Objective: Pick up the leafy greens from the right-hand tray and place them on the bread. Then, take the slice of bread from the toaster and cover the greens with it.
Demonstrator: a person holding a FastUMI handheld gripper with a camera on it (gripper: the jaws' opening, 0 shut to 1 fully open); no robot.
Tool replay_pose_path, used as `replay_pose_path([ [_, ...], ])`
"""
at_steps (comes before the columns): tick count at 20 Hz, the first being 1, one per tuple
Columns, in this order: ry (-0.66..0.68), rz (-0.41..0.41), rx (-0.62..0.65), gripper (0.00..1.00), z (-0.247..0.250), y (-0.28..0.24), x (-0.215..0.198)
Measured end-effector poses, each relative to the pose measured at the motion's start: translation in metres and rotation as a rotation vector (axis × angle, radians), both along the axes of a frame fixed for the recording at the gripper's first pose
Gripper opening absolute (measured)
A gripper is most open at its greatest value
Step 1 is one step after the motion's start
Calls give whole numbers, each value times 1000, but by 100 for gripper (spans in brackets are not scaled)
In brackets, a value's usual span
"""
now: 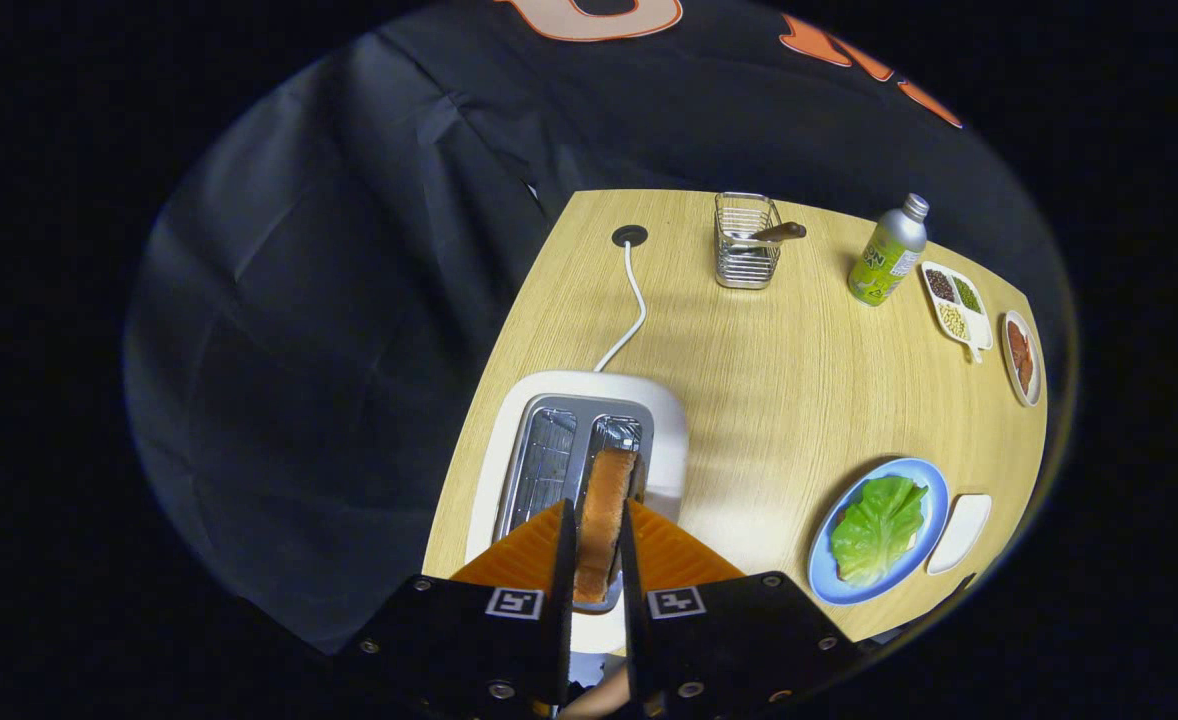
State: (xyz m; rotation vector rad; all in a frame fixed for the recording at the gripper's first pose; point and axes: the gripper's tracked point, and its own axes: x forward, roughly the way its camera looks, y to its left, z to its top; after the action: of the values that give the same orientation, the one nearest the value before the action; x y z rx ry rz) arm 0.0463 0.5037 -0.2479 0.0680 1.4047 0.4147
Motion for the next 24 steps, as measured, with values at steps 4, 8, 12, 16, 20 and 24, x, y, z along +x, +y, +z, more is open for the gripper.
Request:
replay_pose_path([
  [4, -17, 3, 21, 15, 5, 0, 0],
  [8, -53, -2, 74, 15, 21, -5, 4],
  [12, -63, -2, 141, 15, 29, -14, -4],
  [16, -80, -14, 206, 15, 48, -33, -3],
  [20, -123, -52, 294, 15, 78, -54, 4],
  [24, -174, -90, 337, 15, 93, -86, 11],
])
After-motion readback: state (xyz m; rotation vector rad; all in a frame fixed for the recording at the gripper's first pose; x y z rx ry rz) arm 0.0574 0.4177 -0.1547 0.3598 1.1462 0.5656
